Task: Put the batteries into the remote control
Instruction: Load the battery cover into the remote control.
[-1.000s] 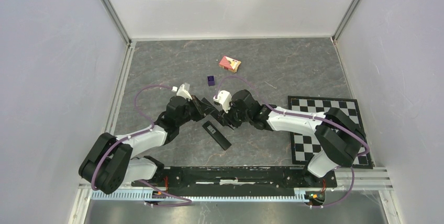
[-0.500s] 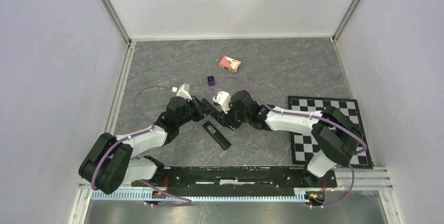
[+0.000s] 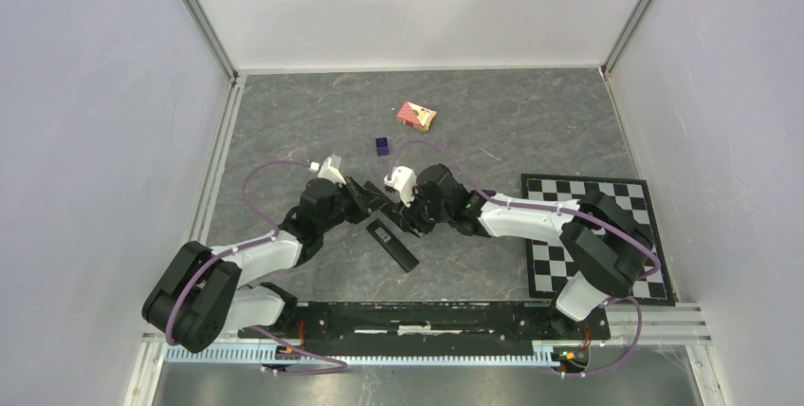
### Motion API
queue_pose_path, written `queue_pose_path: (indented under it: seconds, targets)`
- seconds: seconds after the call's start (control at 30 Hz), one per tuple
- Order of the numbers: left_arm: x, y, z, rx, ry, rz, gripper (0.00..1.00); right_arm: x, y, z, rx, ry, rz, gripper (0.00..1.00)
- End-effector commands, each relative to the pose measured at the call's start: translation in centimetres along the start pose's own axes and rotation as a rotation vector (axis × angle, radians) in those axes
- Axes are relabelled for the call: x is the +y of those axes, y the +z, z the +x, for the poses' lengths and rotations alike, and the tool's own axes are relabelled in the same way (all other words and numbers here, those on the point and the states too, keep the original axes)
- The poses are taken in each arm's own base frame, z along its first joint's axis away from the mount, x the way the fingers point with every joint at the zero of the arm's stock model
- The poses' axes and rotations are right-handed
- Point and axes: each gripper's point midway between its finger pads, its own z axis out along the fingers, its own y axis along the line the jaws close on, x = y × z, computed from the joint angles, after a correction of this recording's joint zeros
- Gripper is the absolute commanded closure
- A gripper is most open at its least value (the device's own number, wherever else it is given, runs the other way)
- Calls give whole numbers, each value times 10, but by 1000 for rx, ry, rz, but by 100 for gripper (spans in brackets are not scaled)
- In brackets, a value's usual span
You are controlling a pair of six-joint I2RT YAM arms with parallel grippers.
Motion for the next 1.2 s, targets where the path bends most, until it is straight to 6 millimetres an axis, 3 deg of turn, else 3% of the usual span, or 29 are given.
queue_pose_path:
  seconds: [0.0, 0.73, 1.0, 1.17]
  targets:
    - [-38, -7, -9, -16, -30, 141, 98, -1, 5, -20, -63, 2, -7, 57]
    - [-67, -12, -11, 59, -161, 194, 98, 12, 10, -11, -17, 34, -76, 52]
    - [-68, -9, -11, 87, -202, 153, 98, 9, 8, -13, -29, 60, -45, 52]
    - [-62, -5, -9, 102, -231, 129, 98, 14, 7, -14, -39, 54, -54, 45]
